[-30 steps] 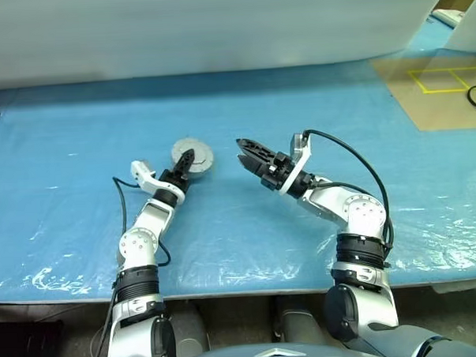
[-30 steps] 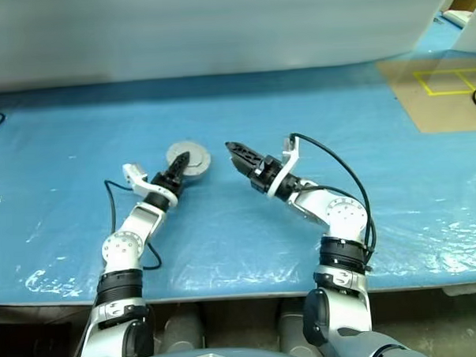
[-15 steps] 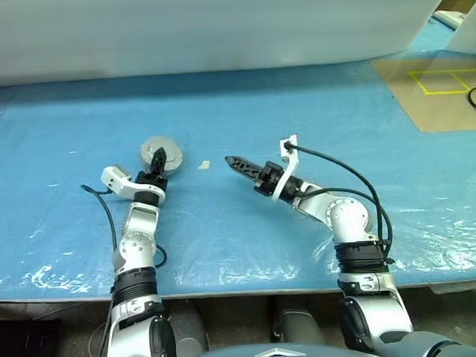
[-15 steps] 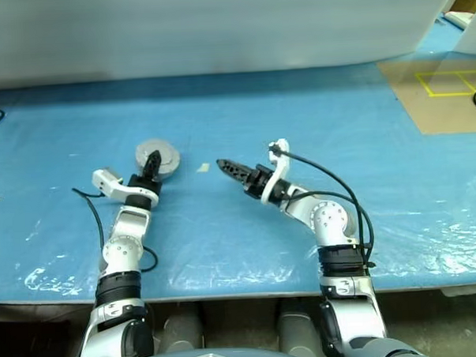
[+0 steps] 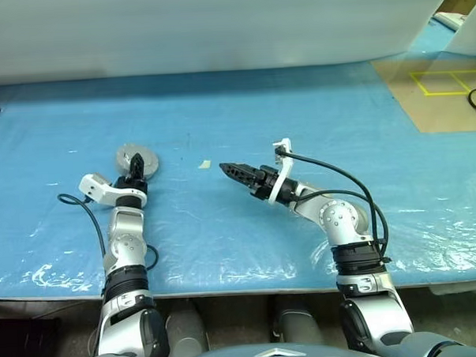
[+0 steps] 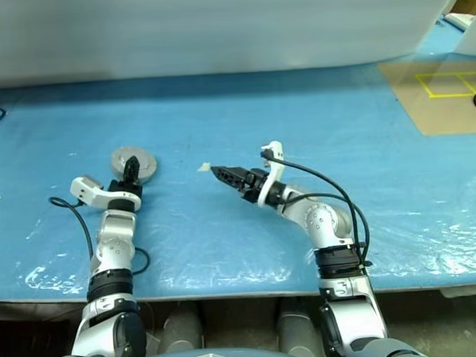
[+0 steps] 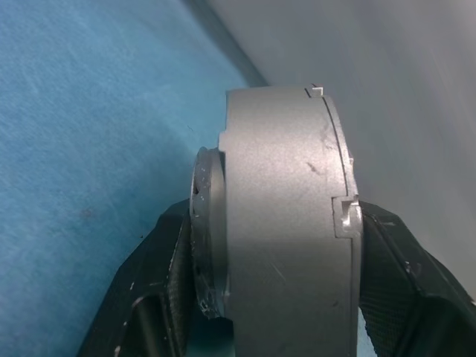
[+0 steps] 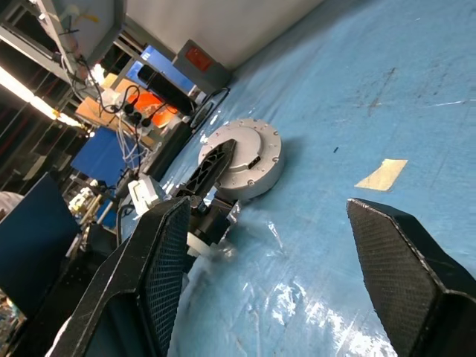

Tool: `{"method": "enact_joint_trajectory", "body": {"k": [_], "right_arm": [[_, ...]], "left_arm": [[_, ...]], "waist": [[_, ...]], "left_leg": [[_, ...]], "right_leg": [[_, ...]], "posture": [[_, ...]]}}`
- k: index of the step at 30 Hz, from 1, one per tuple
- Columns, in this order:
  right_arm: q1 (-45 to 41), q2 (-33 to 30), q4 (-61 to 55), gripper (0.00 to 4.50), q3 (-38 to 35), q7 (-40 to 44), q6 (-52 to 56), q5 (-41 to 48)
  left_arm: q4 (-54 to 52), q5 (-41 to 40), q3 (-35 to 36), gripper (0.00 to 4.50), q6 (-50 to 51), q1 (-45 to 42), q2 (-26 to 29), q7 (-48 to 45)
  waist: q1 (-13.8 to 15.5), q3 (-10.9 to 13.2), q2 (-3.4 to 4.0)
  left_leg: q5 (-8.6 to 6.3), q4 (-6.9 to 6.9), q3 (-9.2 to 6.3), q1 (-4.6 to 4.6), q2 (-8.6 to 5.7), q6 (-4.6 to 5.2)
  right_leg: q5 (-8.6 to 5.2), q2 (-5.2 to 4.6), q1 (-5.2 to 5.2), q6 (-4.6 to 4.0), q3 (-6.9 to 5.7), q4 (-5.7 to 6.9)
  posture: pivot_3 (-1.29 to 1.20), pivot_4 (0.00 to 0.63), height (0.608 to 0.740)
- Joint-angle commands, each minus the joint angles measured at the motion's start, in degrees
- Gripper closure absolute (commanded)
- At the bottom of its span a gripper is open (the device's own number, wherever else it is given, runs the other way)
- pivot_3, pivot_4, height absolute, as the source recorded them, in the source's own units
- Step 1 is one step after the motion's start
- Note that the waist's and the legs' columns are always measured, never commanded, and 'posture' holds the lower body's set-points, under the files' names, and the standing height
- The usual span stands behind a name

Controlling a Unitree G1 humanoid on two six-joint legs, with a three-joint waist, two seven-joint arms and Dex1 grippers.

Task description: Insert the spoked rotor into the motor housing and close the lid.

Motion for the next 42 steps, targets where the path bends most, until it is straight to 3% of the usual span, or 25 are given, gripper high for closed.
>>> {"method": "enact_joint_trajectory", "body": {"k": [1, 13, 31, 37, 42], "right_arm": [[0.3, -0.8, -3.0, 0.98, 0.5, 0.6, -0.9, -0.9], [1.1, -1.5, -3.4, 0.98, 2.2, 2.3, -4.2, -5.0], [-0.4, 0.2, -0.8, 0.98, 2.5, 3.6, -6.0, -7.4], [-0.2, 0.4, -0.8, 0.94, 2.6, 3.9, -6.1, -8.1], [-0.1, 0.4, -0.7, 0.94, 2.8, 4.2, -6.2, -8.9]], "left_arm": [[-0.7, -0.4, 0.8, 1.88, -2.4, -2.0, 1.2, -2.3], [3.6, -1.9, 1.5, 1.88, 1.5, -4.0, 3.4, -5.8], [4.2, 0.6, 1.8, 1.88, 0.6, -3.1, 3.2, -3.0], [4.5, 1.9, 2.3, 0.15, -1.6, -3.6, 3.1, -0.4], [4.8, 3.5, 2.9, 0.05, -5.4, -4.2, 3.0, 2.4]], "waist": [[0.0, 0.0, 0.00], [0.0, 0.0, 0.00], [0.0, 0.0, 0.00], [-0.1, 0.0, 0.00], [-0.4, 0.0, 0.00]], "left_leg": [[0.00, 0.00, 0.00, 0.00, 0.00, 0.00], [0.00, 0.04, 0.00, 0.00, 0.00, 0.00], [0.00, 0.09, 0.00, 0.06, 0.00, 0.00], [0.00, 0.09, 0.00, 0.12, 0.00, 0.00], [0.00, 0.09, 0.00, 0.18, 0.01, 0.00]], "right_leg": [[0.00, 0.00, 0.00, 0.00, 0.00, 0.00], [0.00, 0.00, 0.00, -0.01, 0.00, 0.01], [-0.08, -0.01, 0.04, -0.17, 0.01, 0.04], [-0.10, -0.01, 0.09, -0.21, 0.02, 0.04], [-0.08, 0.00, 0.12, -0.25, 0.04, 0.04]], "posture": [[0.00, 0.150, 0.740], [0.00, 0.150, 0.740], [0.00, 0.150, 0.740], [0.00, 0.150, 0.740], [0.00, 0.150, 0.740]]}}
